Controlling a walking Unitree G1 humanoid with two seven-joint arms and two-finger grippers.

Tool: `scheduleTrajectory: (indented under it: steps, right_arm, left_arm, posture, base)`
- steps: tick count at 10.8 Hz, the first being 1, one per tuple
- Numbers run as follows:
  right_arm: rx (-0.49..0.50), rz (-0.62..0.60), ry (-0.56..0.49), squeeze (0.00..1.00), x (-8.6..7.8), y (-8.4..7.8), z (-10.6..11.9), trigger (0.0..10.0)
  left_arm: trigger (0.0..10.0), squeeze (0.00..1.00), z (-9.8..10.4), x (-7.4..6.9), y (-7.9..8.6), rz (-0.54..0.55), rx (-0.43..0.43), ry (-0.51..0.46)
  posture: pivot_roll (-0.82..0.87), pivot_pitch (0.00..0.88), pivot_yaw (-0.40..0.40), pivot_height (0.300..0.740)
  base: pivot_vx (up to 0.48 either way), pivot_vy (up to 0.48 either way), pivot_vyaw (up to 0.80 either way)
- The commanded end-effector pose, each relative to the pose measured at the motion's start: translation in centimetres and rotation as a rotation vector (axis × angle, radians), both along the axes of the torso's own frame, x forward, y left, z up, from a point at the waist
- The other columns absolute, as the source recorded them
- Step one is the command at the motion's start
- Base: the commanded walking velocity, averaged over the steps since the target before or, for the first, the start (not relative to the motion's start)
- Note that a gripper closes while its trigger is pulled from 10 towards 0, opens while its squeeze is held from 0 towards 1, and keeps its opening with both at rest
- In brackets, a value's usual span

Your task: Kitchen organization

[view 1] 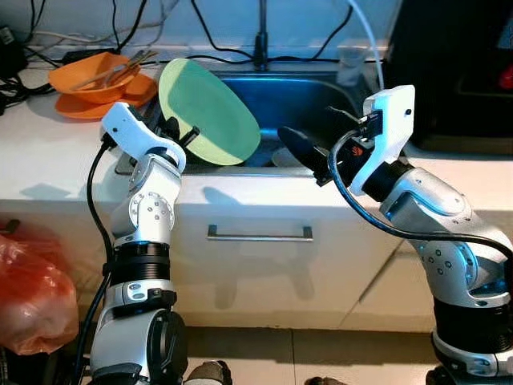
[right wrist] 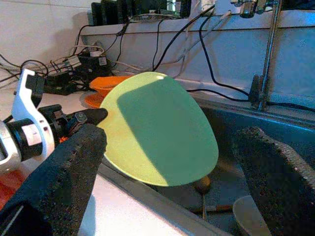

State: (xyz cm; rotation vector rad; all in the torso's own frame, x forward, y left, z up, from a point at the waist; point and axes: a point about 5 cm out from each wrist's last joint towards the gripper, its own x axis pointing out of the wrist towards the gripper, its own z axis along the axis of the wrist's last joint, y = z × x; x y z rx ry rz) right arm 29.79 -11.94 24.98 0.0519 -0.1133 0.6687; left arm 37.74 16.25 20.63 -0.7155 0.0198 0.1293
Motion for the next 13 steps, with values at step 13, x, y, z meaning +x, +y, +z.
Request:
scheduleTrajectory:
  steps: [13]
  right_arm:
    - [0.012, -0.051, -0.025, 0.24, 0.4, -0.3, 0.3, 10.0]
  left_arm:
    - [0.0, 0.0, 0.1, 0.5, 0.2, -0.017, 0.022, -0.015]
  posture:
    - [0.01, 0.097, 0.055, 0.74]
  base:
    - [0.258, 0.0, 0.0]
